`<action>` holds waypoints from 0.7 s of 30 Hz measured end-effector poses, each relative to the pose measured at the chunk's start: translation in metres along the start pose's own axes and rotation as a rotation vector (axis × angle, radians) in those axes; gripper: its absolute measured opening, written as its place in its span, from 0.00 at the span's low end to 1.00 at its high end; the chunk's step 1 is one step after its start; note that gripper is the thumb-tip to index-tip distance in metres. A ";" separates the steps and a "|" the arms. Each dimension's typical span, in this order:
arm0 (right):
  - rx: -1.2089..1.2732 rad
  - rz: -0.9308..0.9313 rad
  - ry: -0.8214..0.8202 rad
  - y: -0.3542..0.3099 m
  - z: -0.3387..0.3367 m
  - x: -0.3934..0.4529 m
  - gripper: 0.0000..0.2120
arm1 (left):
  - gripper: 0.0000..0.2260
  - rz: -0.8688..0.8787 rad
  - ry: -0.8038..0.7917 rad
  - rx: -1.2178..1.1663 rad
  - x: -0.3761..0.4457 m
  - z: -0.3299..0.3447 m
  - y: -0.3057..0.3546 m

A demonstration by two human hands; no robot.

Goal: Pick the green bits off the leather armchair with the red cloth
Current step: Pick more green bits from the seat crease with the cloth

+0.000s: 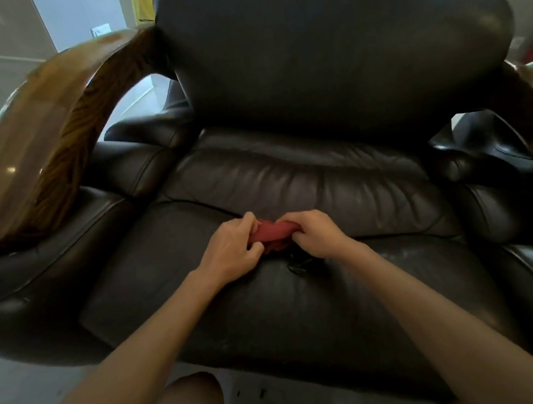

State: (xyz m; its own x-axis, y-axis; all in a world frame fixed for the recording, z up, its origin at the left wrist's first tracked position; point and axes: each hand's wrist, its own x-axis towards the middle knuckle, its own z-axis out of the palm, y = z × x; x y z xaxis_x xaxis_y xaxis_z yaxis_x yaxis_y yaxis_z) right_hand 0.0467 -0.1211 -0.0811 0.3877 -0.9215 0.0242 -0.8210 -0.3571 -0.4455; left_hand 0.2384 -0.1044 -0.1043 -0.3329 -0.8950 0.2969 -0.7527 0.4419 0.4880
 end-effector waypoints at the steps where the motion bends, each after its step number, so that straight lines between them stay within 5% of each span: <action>1: 0.004 -0.005 0.005 0.000 -0.004 -0.010 0.20 | 0.10 0.028 0.024 -0.007 -0.007 0.002 0.006; 8: -0.013 -0.144 0.109 -0.014 -0.023 -0.063 0.18 | 0.10 0.200 0.170 -0.020 -0.046 0.003 0.032; 16: 0.032 -0.232 0.361 -0.027 -0.041 -0.001 0.17 | 0.15 0.144 0.429 -0.057 0.002 -0.020 0.019; 21: -0.013 -0.241 0.178 -0.011 -0.002 0.034 0.22 | 0.15 -0.030 0.378 -0.038 0.010 -0.002 -0.022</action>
State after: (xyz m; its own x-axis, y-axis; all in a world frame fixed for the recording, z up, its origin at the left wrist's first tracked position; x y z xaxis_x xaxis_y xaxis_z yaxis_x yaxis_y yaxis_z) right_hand 0.0682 -0.1491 -0.0740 0.4934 -0.8217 0.2854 -0.7197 -0.5699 -0.3965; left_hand 0.2527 -0.1228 -0.1105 -0.0730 -0.8249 0.5606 -0.7351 0.4244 0.5287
